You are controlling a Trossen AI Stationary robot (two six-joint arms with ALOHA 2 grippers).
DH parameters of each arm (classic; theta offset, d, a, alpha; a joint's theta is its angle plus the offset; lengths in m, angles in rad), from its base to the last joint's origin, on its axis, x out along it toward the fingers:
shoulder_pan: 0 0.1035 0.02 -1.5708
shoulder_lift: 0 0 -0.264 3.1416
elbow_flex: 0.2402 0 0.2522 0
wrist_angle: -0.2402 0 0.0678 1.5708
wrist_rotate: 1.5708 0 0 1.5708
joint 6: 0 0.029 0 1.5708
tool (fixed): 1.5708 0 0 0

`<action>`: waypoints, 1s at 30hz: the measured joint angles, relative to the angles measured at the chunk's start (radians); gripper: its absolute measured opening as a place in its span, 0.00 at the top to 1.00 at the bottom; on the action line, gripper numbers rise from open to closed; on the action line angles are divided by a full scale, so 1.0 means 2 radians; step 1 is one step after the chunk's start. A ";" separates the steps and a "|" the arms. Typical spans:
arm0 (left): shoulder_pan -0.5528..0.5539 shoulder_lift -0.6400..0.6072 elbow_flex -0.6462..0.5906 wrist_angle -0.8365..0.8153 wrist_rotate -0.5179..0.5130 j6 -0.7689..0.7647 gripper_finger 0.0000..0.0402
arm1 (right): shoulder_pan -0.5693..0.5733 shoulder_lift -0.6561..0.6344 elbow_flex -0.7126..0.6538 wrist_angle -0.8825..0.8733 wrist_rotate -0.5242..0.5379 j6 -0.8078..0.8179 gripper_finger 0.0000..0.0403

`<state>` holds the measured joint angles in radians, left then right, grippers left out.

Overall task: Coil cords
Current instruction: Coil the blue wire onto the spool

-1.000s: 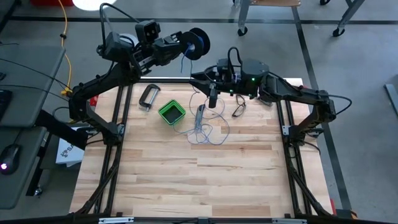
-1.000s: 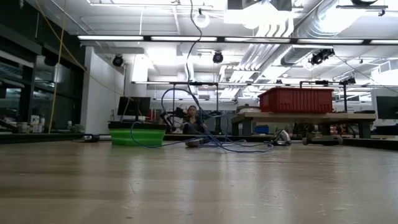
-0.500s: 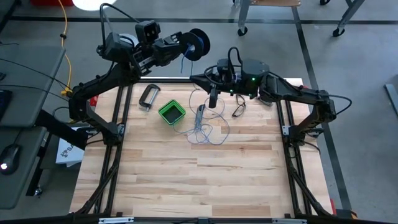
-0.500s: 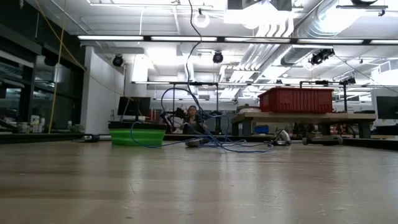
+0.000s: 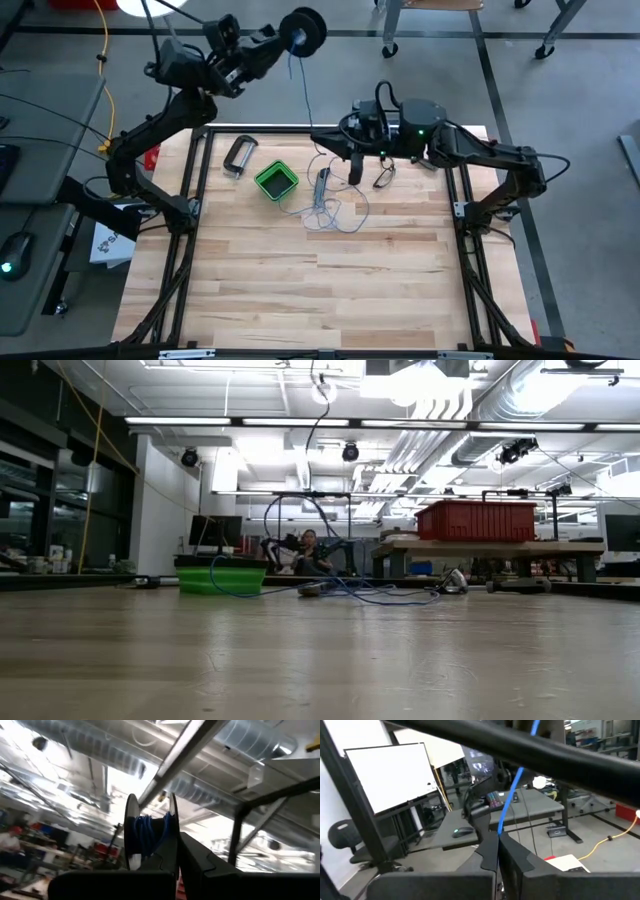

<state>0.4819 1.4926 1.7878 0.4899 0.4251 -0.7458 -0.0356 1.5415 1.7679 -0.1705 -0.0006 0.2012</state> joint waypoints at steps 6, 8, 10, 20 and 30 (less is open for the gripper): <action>0.028 -0.015 0.000 -0.066 0.025 -0.008 1.00 | 0.004 -0.021 0.000 -0.030 -0.001 0.000 1.00; 0.037 -0.029 0.000 -0.127 0.031 -0.008 1.00 | 0.004 -0.032 0.000 -0.045 -0.002 -0.004 1.00; 0.041 -0.043 0.001 -0.190 0.032 -0.005 1.00 | 0.004 -0.043 0.000 -0.059 0.004 -0.013 1.00; 0.030 -0.098 0.001 -0.454 0.045 0.014 1.00 | -0.006 -0.075 0.000 -0.072 0.049 -0.045 1.00; -0.039 -0.064 0.001 -0.505 0.098 -0.011 1.00 | -0.032 -0.074 0.000 -0.055 0.021 -0.044 1.00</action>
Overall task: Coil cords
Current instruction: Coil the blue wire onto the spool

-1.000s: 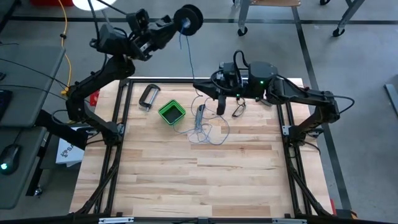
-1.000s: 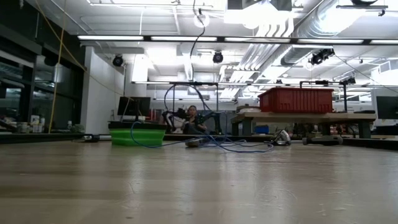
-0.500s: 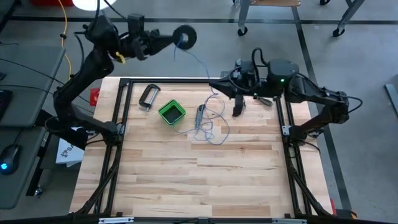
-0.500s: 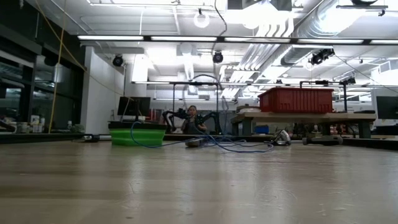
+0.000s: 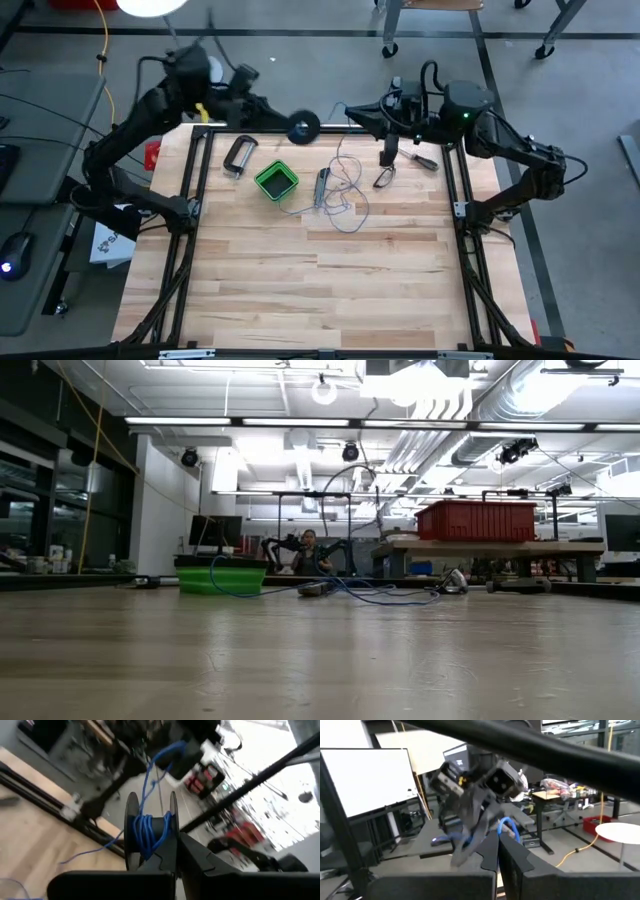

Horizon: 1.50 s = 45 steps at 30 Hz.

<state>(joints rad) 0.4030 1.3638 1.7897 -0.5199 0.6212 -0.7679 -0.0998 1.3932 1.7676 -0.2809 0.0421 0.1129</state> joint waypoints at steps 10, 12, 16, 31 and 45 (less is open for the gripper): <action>-0.060 0.090 0.000 0.192 0.114 -0.091 1.00 | 0.000 0.010 0.000 0.009 -0.045 0.005 1.00; -0.066 0.105 0.000 0.255 0.142 -0.128 1.00 | 0.000 0.011 0.000 0.008 -0.059 0.005 1.00; -0.073 0.128 0.000 0.376 0.181 -0.196 1.00 | 0.000 0.011 0.000 0.008 -0.067 0.005 1.00; -0.071 0.145 0.000 0.608 0.153 -0.279 1.00 | 0.012 0.013 0.000 0.013 -0.051 0.077 0.87; -0.034 0.128 0.000 0.658 0.080 -0.286 1.00 | 0.025 0.025 0.000 -0.033 0.013 0.001 0.50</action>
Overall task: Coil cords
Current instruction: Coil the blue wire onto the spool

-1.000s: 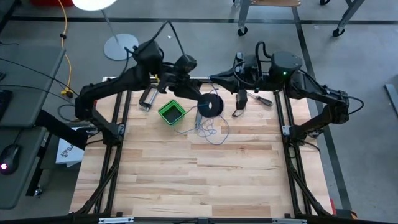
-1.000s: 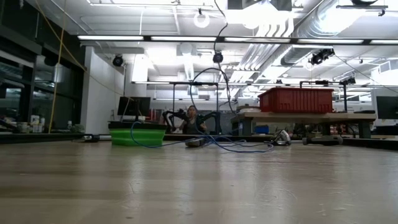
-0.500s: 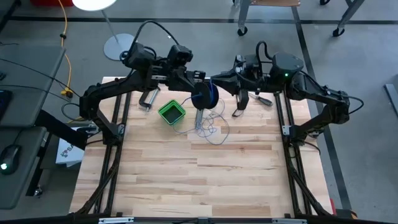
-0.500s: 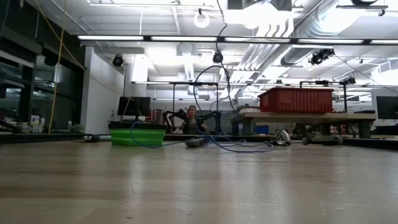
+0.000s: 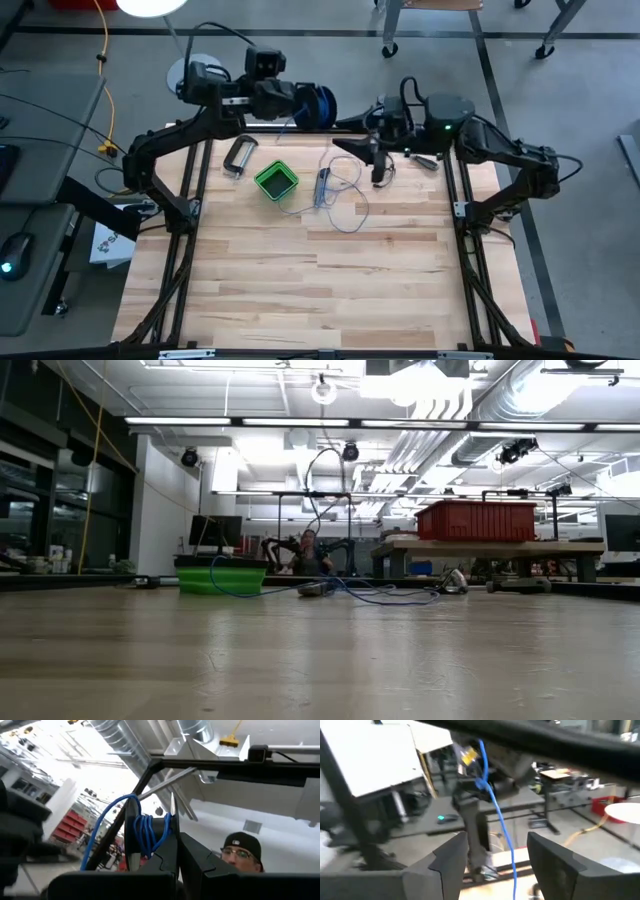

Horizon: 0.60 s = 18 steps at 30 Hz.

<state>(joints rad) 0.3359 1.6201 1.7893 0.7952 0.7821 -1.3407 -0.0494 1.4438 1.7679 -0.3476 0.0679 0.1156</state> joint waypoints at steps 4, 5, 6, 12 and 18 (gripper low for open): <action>0.002 -0.003 0.000 -0.003 -0.009 0.005 1.00 | 0.000 0.013 0.000 0.008 0.041 -0.038 0.50; 0.002 -0.003 0.000 -0.002 -0.013 0.009 1.00 | 0.000 0.017 0.000 0.017 0.048 -0.048 0.50; 0.002 -0.004 0.000 -0.002 -0.016 0.012 1.00 | 0.000 0.020 0.000 0.028 0.056 -0.058 0.50; 0.002 -0.005 0.000 -0.005 -0.030 0.019 1.00 | 0.003 0.037 0.000 0.064 0.072 -0.100 0.50; 0.002 -0.005 0.000 -0.005 -0.030 0.032 1.00 | 0.003 0.039 0.000 0.064 0.118 -0.104 0.54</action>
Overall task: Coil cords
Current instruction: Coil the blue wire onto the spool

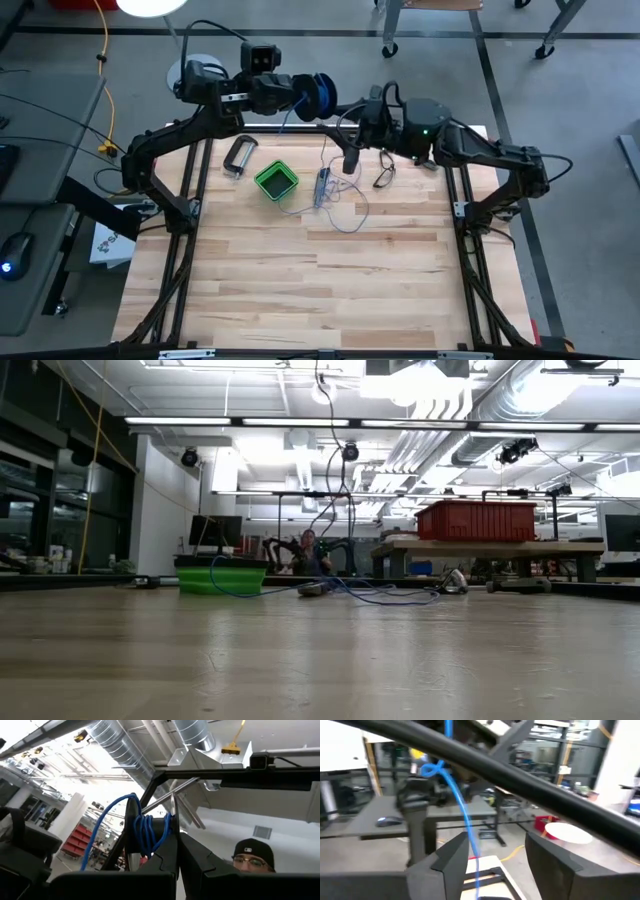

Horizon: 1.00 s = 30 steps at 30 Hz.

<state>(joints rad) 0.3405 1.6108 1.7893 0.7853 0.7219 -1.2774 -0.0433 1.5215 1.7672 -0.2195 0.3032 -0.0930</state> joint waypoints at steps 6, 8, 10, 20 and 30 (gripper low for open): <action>0.000 0.000 0.000 -0.001 -0.001 0.025 1.00 | 0.000 -0.001 0.000 -0.001 0.010 -0.006 0.64; 0.000 0.000 0.000 -0.002 -0.001 0.026 1.00 | 0.000 -0.002 0.000 0.000 0.010 -0.007 0.67; 0.000 0.000 0.000 -0.001 -0.001 0.026 1.00 | 0.000 -0.002 0.000 0.000 0.010 -0.006 0.70; 0.000 0.000 0.000 -0.016 -0.008 0.061 1.00 | 0.000 -0.002 0.000 -0.001 0.007 0.032 0.99; 0.008 0.001 0.000 -0.131 -0.033 0.117 1.00 | 0.030 -0.006 0.040 -0.009 0.013 -0.074 1.00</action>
<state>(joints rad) 0.3563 1.6126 1.7893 0.5231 0.6555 -1.0443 0.0172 1.5089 1.8475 -0.2377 0.3294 -0.2414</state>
